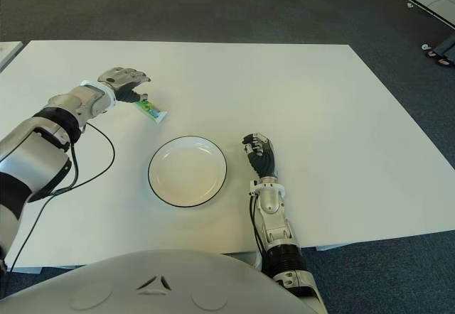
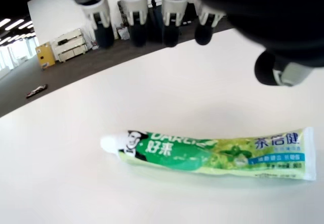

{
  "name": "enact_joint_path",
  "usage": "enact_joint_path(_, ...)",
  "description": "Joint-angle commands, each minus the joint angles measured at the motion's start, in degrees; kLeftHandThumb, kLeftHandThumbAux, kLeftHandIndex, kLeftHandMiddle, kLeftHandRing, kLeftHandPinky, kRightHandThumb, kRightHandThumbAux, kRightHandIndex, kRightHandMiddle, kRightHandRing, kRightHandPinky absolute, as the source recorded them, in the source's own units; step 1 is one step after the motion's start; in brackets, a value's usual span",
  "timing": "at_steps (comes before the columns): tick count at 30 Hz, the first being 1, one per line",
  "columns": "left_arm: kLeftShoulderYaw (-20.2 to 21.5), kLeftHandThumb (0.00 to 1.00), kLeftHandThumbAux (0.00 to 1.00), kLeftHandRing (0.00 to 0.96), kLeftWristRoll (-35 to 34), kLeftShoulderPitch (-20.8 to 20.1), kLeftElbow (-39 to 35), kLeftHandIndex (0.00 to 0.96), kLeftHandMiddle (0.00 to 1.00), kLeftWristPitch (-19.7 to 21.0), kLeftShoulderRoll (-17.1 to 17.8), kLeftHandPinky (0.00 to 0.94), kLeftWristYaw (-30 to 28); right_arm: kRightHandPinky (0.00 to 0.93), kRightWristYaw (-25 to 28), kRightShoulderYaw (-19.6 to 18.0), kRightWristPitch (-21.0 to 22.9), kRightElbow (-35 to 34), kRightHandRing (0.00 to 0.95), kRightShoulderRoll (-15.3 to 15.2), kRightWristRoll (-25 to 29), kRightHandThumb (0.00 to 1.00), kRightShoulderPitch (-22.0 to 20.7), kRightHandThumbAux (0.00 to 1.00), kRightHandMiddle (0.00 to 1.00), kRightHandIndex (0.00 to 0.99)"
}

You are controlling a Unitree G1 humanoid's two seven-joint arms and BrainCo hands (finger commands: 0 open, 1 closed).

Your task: Put the toothpaste on the table into the plate.

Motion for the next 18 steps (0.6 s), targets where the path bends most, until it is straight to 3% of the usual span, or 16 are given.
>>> enact_joint_path(1,0.24,0.556,0.218,0.000,-0.58,0.97,0.83,0.000,0.000,0.86,-1.08,0.017,-2.51,0.526,-0.04,-0.12,0.61,-0.67,0.520,-0.38,-0.29,0.698,0.53,0.741,0.488,0.420)
enact_joint_path(11,-1.55,0.616,0.267,0.000,0.88,1.11,1.13,0.000,0.000,0.79,-1.64,0.017,-4.76,0.520,-0.17,-0.07,0.12,-1.05,0.517,-0.58,-0.29,0.699,0.73,0.741,0.488,0.422)
enact_joint_path(18,-6.06,0.586,0.264,0.000,4.80,1.12,1.31,0.000,0.000,-0.25,-2.28,0.002,-4.27,0.531,-0.14,-0.09,-0.16,-1.10,0.517,-0.50,-0.02,0.699,0.78,0.741,0.486,0.422)
